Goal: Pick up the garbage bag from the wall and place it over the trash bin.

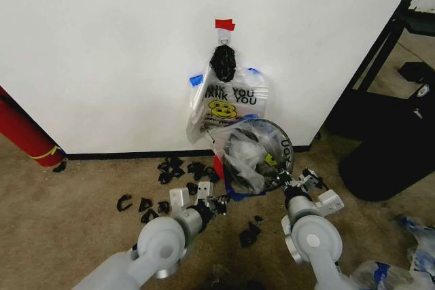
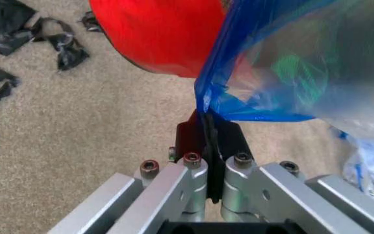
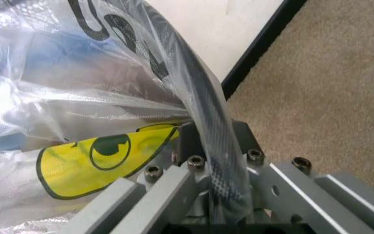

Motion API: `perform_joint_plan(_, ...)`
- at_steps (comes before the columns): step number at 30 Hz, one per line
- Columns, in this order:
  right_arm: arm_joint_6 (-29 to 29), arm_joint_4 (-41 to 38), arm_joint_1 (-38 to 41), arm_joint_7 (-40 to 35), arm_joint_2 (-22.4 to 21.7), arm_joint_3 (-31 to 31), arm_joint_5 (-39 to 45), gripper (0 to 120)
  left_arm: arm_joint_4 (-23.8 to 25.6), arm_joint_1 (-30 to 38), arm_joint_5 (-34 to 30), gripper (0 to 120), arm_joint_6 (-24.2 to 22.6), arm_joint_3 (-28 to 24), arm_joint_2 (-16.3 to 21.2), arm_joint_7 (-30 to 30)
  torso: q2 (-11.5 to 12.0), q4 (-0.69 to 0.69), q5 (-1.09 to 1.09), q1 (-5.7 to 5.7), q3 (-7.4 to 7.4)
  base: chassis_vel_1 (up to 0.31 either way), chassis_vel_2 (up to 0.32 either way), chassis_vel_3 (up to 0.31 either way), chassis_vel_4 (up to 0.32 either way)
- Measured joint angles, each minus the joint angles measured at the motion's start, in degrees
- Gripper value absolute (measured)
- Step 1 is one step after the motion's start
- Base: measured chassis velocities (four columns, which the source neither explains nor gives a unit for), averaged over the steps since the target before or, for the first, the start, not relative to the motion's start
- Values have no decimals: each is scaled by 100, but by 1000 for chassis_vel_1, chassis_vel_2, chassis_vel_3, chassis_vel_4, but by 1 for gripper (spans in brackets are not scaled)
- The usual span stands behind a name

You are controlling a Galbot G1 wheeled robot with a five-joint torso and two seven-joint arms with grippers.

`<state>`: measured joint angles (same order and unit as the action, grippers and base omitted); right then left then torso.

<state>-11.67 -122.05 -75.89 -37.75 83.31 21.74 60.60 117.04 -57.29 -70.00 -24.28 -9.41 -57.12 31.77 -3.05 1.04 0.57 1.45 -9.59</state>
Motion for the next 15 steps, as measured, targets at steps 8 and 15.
perform_joint_plan(8,-22,-16,-45,-16,-14,-112,-21,0,-285,-22,158,0,15,-13,-231,-21,-1,0,0,0,0,0,0,0,0)
perform_joint_plan(15,-35,-16,-39,-37,-17,-119,-6,0,-371,-55,271,0,15,-37,-261,-22,-1,0,0,0,0,0,0,0,0)
